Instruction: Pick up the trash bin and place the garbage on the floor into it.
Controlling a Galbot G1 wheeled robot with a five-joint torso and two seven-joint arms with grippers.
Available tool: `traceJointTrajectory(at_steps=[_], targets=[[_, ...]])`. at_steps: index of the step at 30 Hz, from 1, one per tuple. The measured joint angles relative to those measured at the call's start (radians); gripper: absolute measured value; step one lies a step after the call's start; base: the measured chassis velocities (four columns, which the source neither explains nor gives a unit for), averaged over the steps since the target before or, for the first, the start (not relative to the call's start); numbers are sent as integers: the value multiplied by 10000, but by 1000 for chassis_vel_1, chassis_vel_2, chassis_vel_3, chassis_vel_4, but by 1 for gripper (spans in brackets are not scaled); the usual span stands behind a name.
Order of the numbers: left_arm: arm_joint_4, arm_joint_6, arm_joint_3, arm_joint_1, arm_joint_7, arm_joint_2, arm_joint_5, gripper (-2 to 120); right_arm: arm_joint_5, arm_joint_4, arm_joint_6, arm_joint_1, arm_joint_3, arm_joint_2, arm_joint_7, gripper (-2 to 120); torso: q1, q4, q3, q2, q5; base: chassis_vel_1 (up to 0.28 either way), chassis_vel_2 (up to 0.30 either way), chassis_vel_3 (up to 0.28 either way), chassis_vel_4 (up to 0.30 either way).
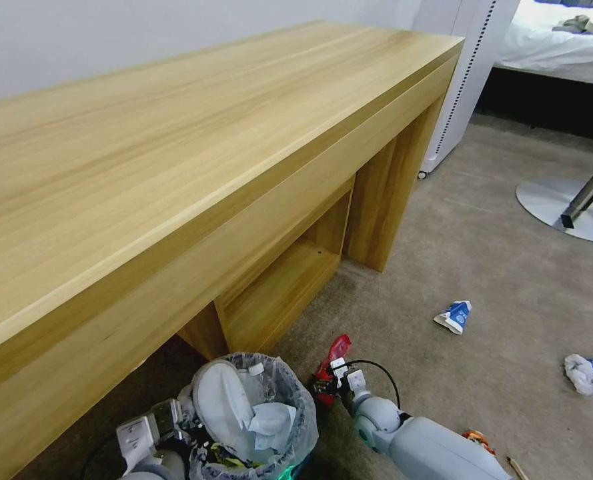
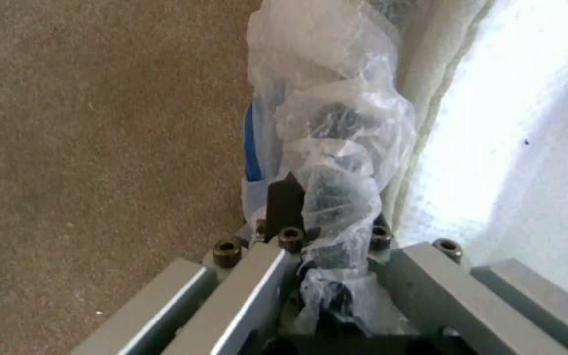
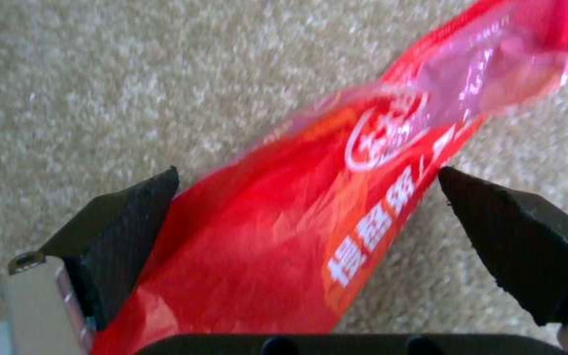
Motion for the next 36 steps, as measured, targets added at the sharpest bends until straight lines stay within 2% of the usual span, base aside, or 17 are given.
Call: traceJointTrajectory(at_steps=[19, 22, 24, 25, 28, 30, 33, 35, 36], targets=[[68, -75, 237, -33, 34, 82, 174, 0, -100, -446, 293, 36, -185, 227, 12, 99, -1, -2, -1, 0, -5, 0, 0, 0, 0], [70, -81, 252, -44, 35, 97, 183, 0, -129, -503, 331, 34, -199, 305, -42, 93, -1, -11, -2, 2, -17, 0, 0, 0, 0], [71, -98, 297, -52, 47, 117, 204, 0, -123, -513, 359, 24, -196, 385, -105, 84, -2, -2, -2, 1, 3, 0, 0, 0, 0], [71, -98, 297, -52, 47, 117, 204, 0, -123, -513, 359, 24, -196, 385, -105, 84, -2, -2, -2, 1, 3, 0, 0, 0, 0], [77, -125, 321, -75, 52, 140, 208, 0, -126, -535, 470, 19, -186, 393, -223, 69, -3, 1, -2, 1, 5, 0, 0, 0, 0], [81, -134, 331, -79, 53, 140, 217, 0, -126, -534, 495, 13, -170, 389, -253, 66, -2, 4, -1, 1, 6, 0, 0, 0, 0], [98, -153, 366, -75, 70, 134, 301, 0, -142, -524, 610, -5, -123, 335, -307, 51, -2, 10, 0, 1, 12, 0, 0, 0, 0], [100, -154, 370, -74, 74, 123, 316, 0, -154, -533, 653, -22, -68, 309, -308, 47, -2, 12, 0, 0, 17, 0, 0, 0, 0], [99, -154, 371, -74, 77, 120, 324, 0, -168, -548, 669, -26, 14, 237, -296, 43, -1, 10, 0, 0, 4, 0, 0, 0, 0]])
